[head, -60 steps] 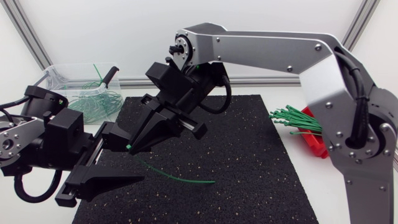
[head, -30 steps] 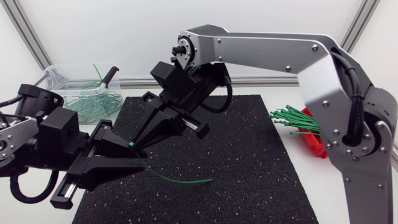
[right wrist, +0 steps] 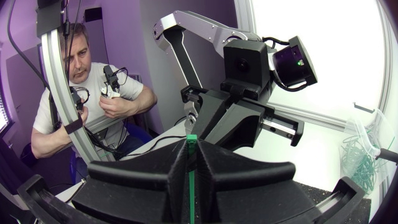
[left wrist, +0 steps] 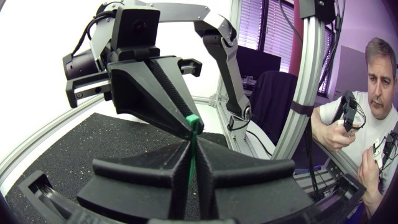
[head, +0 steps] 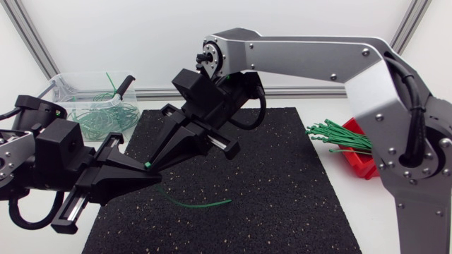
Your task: Take a green cable tie from the red box, thread the tail through the head to close it, then place it in the transparent bin on the left.
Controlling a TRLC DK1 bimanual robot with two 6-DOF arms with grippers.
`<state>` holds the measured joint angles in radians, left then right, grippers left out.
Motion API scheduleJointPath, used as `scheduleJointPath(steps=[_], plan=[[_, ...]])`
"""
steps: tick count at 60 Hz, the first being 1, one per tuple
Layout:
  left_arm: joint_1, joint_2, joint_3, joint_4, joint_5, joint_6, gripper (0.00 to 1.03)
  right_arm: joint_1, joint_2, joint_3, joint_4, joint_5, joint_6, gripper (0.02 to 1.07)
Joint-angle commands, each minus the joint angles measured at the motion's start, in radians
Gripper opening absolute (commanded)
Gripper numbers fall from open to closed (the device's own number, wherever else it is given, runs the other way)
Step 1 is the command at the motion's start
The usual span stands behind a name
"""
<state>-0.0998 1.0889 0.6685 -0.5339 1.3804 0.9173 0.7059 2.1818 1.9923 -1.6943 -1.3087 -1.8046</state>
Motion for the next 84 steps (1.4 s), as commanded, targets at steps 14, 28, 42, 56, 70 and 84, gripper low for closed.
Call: scheduleJointPath(steps=[14, 28, 42, 56, 70, 84], plan=[[0.005, 0.023, 0.011, -0.012, 0.023, 0.023, 0.04, -0.028, -0.027, -0.01, -0.176, 0.035, -0.002, 0.46], [-0.063, 0.068, 0.025, -0.032, -0.109, 0.02, 0.04, -0.045, -0.053, -0.003, -0.114, 0.112, 0.093, 1.04], [-0.067, 0.034, 0.052, -0.074, -0.181, 0.018, 0.04, -0.013, -0.163, -0.156, 0.3, 0.298, 0.482, 1.04], [-0.048, 0.022, 0.066, -0.075, -0.236, 0.009, 0.04, 0.058, -0.278, -0.328, 0.714, 0.534, 0.85, 1.04], [-0.009, -0.018, 0.098, -0.024, -0.236, -0.129, 0.04, 0.015, -0.363, -0.392, 0.792, 0.56, 0.969, 1.01], [-0.001, -0.052, 0.106, 0.262, -0.236, -0.515, 0.04, 0.0, -0.43, -0.469, 0.837, 0.539, 1.042, 0.93]])
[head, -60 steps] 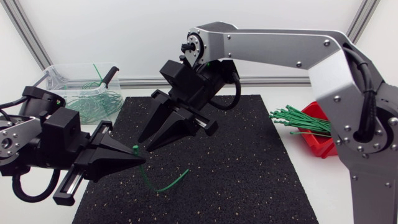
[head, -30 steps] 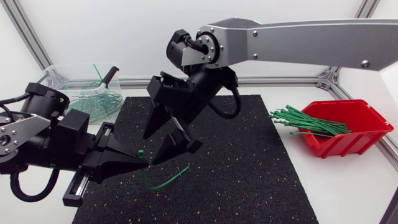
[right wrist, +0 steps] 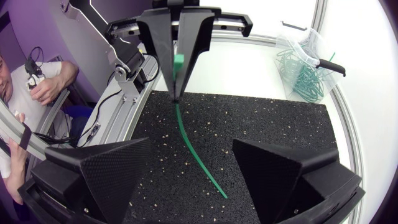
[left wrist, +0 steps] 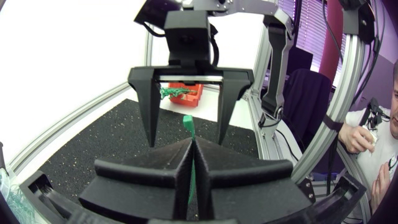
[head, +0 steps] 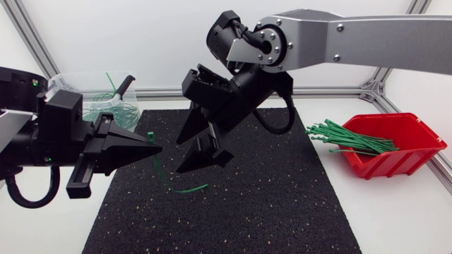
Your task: Take a green cable tie from the red box, thread the tail through the head to close it, then place it in the transparent bin on the left.
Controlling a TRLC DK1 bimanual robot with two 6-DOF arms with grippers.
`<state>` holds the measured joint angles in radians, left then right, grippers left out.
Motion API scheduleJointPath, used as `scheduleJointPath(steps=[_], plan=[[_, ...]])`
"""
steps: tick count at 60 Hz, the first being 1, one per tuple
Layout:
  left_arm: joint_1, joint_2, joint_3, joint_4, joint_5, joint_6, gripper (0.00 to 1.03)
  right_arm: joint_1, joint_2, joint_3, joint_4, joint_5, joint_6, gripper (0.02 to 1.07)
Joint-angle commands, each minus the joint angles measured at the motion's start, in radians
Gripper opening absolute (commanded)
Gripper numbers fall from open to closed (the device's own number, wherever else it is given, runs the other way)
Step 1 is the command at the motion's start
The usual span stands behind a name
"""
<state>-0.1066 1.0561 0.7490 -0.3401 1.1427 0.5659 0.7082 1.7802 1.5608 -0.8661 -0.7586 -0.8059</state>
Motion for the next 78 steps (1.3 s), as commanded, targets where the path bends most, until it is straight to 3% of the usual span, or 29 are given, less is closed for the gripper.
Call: scheduleJointPath(steps=[1, 8, 18, 25, 31, 37, 53, 70, 78], plan=[[0.005, -0.021, 0.024, 0.095, 0.002, -0.193, 0.04, -0.003, -0.03, -0.039, 0.009, -0.018, 0.045, 0.92], [0.004, -0.025, 0.015, 0.283, 0.002, -0.437, 0.03, 0.0, -0.068, -0.081, 0.058, -0.03, 0.116, 0.9], [-0.027, -0.045, 0.027, 0.303, 0.003, -0.531, 0.04, -0.003, -0.108, -0.113, 0.133, -0.03, 0.208, 0.89], [-0.053, -0.042, 0.021, 0.308, 0.003, -0.563, 0.03, -0.004, -0.127, -0.119, 0.187, -0.031, 0.252, 0.8], [-0.061, -0.047, 0.004, 0.325, 0.003, -0.571, 0.04, -0.006, -0.127, -0.117, 0.211, -0.044, 0.28, 0.78], [-0.061, -0.047, -0.011, 0.349, 0.002, -0.583, 0.04, -0.006, -0.13, -0.137, 0.266, -0.051, 0.323, 0.59], [-0.065, -0.027, -0.04, 0.432, 0.003, -0.635, 0.04, -0.013, -0.15, -0.159, 0.311, -0.093, 0.363, 0.3], [-0.081, -0.005, -0.042, 0.44, 0.002, -0.64, 0.04, -0.033, -0.177, -0.18, 0.331, -0.136, 0.387, 0.2], [-0.082, 0.001, -0.042, 0.444, 0.003, -0.641, 0.04, -0.033, -0.18, -0.188, 0.354, -0.159, 0.405, 0.08]])
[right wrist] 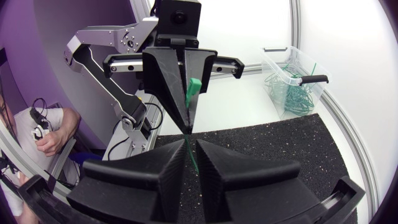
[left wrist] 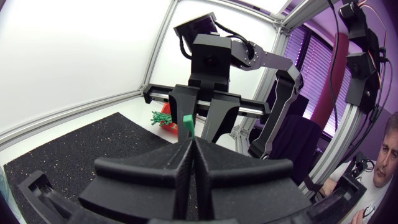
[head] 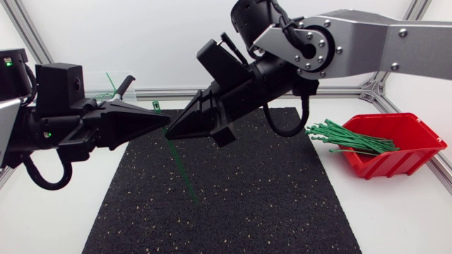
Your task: Take a green cable tie from the red box, thread the tail through the head to close it, then place it in the transparent bin on the left.
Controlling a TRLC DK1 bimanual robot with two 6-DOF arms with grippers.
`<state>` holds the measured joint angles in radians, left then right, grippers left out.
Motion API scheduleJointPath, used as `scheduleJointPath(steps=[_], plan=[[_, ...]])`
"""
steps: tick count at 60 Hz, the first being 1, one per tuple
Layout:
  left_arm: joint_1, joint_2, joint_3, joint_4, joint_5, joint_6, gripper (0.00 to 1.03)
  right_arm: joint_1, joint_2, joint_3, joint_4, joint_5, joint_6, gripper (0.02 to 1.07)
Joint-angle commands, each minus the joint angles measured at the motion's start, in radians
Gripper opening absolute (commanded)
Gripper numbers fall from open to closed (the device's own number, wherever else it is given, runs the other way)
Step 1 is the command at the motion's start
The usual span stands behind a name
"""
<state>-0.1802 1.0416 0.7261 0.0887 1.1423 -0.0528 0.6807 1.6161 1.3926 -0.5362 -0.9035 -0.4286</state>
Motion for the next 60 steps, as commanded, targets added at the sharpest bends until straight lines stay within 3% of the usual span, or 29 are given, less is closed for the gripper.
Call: scheduleJointPath(steps=[1, 21, 37, 46, 60], plan=[[-0.008, 0.015, -0.017, 0.016, 0.004, -0.024, 0.03, -0.006, -0.016, -0.02, 0.024, -0.015, 0.028, 0.08], [-0.007, 0.015, -0.024, 0.029, 0.004, -0.039, 0.05, -0.006, -0.007, -0.03, 0.027, -0.035, 0.031, 0.08], [-0.002, 0.014, -0.033, 0.056, 0.002, -0.078, 0.48, -0.032, 0.007, -0.037, 0.038, -0.071, 0.051, 0.08], [0.007, 0.008, -0.039, 0.079, 0.002, -0.102, 0.56, -0.043, 0.002, -0.043, 0.041, -0.077, 0.065, 0.08], [0.028, 0.011, -0.053, 0.146, -0.003, -0.165, 0.58, -0.044, 0.005, -0.046, 0.064, -0.092, 0.106, 0.08]])
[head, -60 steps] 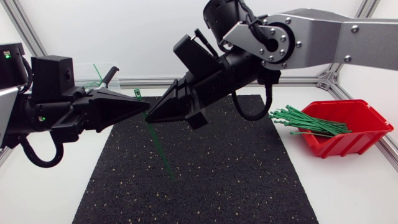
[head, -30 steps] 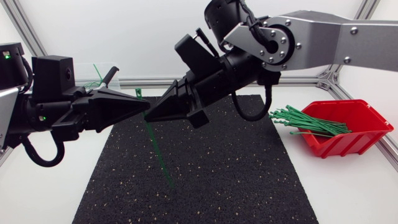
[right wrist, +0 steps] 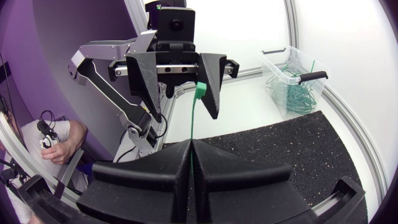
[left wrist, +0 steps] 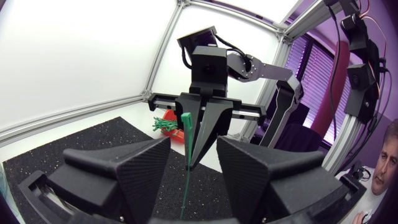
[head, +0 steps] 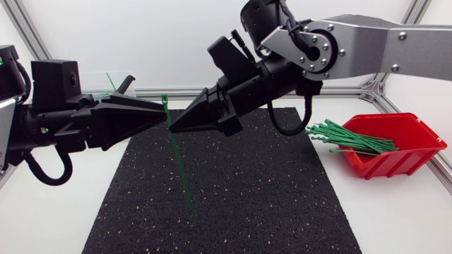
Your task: Take a green cable tie from the red box, thread the tail through the head to close it, then place it in the transparent bin on the left.
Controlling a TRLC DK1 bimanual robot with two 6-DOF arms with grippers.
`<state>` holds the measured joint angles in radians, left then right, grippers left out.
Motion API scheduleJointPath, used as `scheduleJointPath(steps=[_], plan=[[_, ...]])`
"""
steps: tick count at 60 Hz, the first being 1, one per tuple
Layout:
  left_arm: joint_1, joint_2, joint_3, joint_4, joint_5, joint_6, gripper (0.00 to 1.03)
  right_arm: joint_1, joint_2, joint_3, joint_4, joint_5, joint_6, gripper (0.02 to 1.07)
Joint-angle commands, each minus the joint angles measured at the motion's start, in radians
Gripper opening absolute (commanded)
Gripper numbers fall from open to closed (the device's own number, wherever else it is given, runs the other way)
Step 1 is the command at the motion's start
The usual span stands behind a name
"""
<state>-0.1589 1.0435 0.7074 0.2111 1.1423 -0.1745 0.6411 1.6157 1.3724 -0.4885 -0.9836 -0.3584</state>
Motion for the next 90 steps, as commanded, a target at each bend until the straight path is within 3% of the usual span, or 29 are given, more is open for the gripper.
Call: scheduleJointPath(steps=[1, 16, 38, 90], plan=[[0.01, 0.01, -0.034, 0.028, -0.003, -0.049, 0.58, -0.004, 0.006, -0.026, 0.016, -0.012, 0.038, 0.08], [0.012, 0.026, -0.037, 0.067, -0.003, -0.074, 0.56, 0.003, 0.007, -0.022, 0.033, -0.012, 0.07, 0.08], [0.01, 0.027, -0.049, 0.129, -0.003, -0.118, 0.29, -0.001, 0.026, -0.022, 0.057, -0.013, 0.09, 0.08], [0.012, 0.027, -0.054, 0.155, -0.003, -0.135, 0.16, -0.001, 0.015, -0.038, 0.076, -0.013, 0.104, 0.08]])
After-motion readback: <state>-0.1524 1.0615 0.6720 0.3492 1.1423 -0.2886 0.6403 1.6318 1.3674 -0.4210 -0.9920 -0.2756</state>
